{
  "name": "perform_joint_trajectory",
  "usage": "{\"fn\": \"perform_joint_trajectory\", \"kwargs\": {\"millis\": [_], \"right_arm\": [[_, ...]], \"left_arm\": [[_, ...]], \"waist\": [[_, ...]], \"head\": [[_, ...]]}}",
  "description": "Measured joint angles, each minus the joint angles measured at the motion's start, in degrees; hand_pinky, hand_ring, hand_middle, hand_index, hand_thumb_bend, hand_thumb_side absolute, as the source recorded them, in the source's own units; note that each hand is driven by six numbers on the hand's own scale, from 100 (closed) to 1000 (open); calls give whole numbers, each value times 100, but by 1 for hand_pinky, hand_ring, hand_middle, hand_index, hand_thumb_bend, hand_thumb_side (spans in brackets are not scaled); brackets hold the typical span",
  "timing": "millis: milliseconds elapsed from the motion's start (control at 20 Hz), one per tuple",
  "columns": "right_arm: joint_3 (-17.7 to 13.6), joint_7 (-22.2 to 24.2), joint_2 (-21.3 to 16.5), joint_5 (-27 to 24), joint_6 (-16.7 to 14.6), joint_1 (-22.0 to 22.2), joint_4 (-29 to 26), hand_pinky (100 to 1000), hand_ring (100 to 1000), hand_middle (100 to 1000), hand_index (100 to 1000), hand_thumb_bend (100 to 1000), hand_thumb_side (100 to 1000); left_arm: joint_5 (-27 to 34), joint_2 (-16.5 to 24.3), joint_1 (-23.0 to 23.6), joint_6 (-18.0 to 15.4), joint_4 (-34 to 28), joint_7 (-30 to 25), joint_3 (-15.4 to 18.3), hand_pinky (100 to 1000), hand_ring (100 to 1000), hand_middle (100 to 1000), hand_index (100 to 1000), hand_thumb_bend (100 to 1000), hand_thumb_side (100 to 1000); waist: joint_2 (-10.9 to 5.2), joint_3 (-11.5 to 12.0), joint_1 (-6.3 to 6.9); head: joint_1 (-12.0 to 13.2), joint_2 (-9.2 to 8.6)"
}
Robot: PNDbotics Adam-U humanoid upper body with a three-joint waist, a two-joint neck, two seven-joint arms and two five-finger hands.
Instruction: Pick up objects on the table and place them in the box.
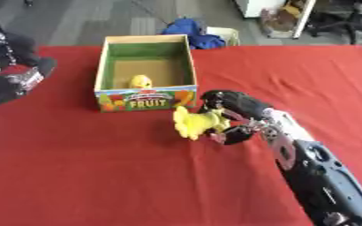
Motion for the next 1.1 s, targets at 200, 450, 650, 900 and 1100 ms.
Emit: {"fn": "perform_joint_trajectory", "kwargs": {"millis": [200, 450, 650, 900, 1100], "right_arm": [[-82, 105, -184, -493, 211, -326, -241, 741, 861, 471, 573, 100, 100], [-363, 159, -268, -883, 557, -806, -138, 746, 867, 474, 583, 100, 100], [-583, 143, -253, -954, 752, -1127, 219, 753, 886, 476, 589, 100, 100], [-834, 63, -174, -787, 879, -1317, 752, 758, 900, 478, 591, 100, 100], [-1035, -81, -116, -481, 966, -1434, 1181, 764, 914, 489, 601, 100, 100]], "left_arm": [[11, -4, 2, -2, -42, -2, -4, 646, 588, 555, 666, 563, 325], [52, -80, -109, -28, -96, -49, -81, 643, 587, 553, 664, 568, 321], [96, -159, -323, -55, -140, -151, -190, 642, 588, 554, 665, 568, 318], [169, -256, -564, -92, -228, -330, -348, 642, 603, 554, 667, 569, 312], [261, -310, -741, -125, -345, -461, -451, 642, 612, 554, 671, 572, 307]], "waist": [[0, 54, -5], [92, 288, -18], [191, 540, -68], [325, 959, -112], [394, 1294, -143]], "head": [[11, -27], [-22, -143], [-155, -281], [-443, -453], [-734, -544]]}}
